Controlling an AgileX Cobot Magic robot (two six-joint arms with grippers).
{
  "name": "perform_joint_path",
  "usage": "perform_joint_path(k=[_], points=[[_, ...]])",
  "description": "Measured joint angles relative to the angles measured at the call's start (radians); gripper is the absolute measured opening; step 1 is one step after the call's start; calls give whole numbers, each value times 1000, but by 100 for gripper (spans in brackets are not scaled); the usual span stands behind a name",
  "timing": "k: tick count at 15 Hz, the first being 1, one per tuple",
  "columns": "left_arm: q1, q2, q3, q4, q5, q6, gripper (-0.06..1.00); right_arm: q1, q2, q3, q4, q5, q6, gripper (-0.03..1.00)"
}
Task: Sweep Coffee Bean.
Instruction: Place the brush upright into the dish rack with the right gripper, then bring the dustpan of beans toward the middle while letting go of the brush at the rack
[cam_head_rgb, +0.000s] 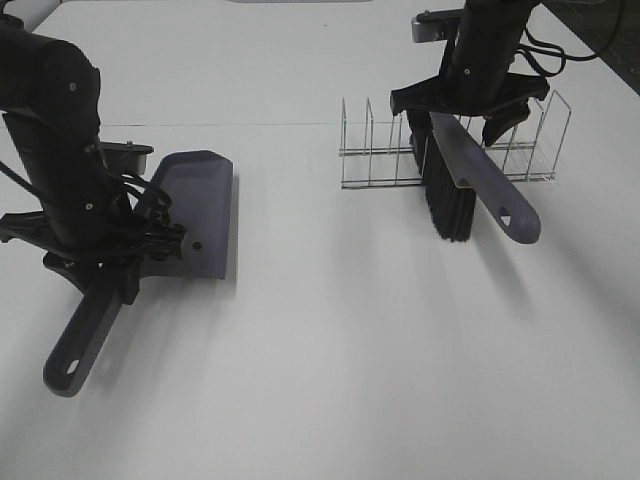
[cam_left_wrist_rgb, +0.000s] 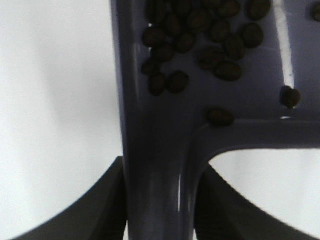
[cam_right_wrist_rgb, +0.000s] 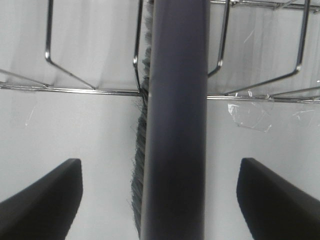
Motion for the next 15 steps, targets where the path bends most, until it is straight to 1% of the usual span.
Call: perform_joint_path(k=[7, 10, 12, 13, 15], points=[[0, 0, 0, 0, 42, 0, 33, 0, -146, 0, 0, 0, 0, 72], [0, -13, 0, -13, 48, 0, 33, 0, -225, 0, 0, 18, -9, 72], [0, -57, 0, -13, 43, 0, 33, 0, -282, 3, 0, 33, -18, 72], [0, -76, -3, -13, 32, -5, 33, 0, -325, 26, 7, 33, -27, 72], [0, -77, -3, -13, 19, -16, 33, 0, -407, 117, 15, -12, -27, 72]])
